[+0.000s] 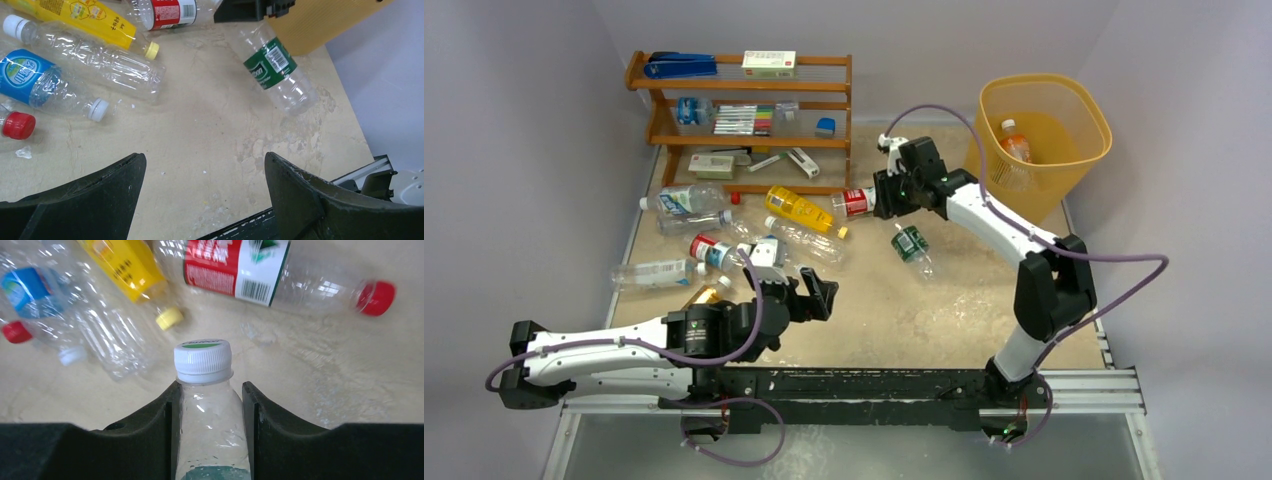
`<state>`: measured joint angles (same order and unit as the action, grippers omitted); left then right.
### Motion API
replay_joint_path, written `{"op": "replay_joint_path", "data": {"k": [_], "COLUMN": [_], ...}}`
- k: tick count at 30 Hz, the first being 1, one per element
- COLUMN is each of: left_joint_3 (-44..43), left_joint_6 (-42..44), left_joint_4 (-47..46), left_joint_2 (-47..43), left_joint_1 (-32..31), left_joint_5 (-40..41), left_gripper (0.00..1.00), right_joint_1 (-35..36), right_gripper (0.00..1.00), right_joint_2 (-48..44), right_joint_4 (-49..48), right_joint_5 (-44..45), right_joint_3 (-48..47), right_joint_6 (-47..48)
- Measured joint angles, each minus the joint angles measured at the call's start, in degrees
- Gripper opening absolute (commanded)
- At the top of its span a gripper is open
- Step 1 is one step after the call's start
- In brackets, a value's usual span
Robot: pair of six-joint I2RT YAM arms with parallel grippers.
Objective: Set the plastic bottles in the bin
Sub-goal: Pick up the plastic bottle at the center of the board, then place the plastic bottle in the trash bin.
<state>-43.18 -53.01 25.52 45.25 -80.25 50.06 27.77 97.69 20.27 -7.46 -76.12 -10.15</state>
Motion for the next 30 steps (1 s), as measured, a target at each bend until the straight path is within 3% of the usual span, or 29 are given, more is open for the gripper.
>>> {"op": "replay_joint_path", "data": {"k": [14,25,30], "left_joint_3": [0.0,0.0,0.0], "left_joint_6": [-0.4,-0.4,-0.4], "left_joint_4": [0.3,0.3,0.4], "left_joint_2": [-0.5,-0.4,-0.4], "left_joint_1": [0.0,0.0,0.0], "left_joint_5": [-0.3,-0.4,-0.4], "left_gripper": [0.89,0.89,0.89], "right_joint_1": [-2.8,-15.8,-23.2], "right_gripper": [0.4,0.43,0.44], "right_joint_2": [-3.3,1.6,4.9], "right_joint_4": [11.3,19.5,21.6], "right_joint_5": [2.4,0.3,-4.4], "right_joint_3": [-23.8,-52.8,-60.4], "right_joint_6": [0.3,0.7,0.4]}}
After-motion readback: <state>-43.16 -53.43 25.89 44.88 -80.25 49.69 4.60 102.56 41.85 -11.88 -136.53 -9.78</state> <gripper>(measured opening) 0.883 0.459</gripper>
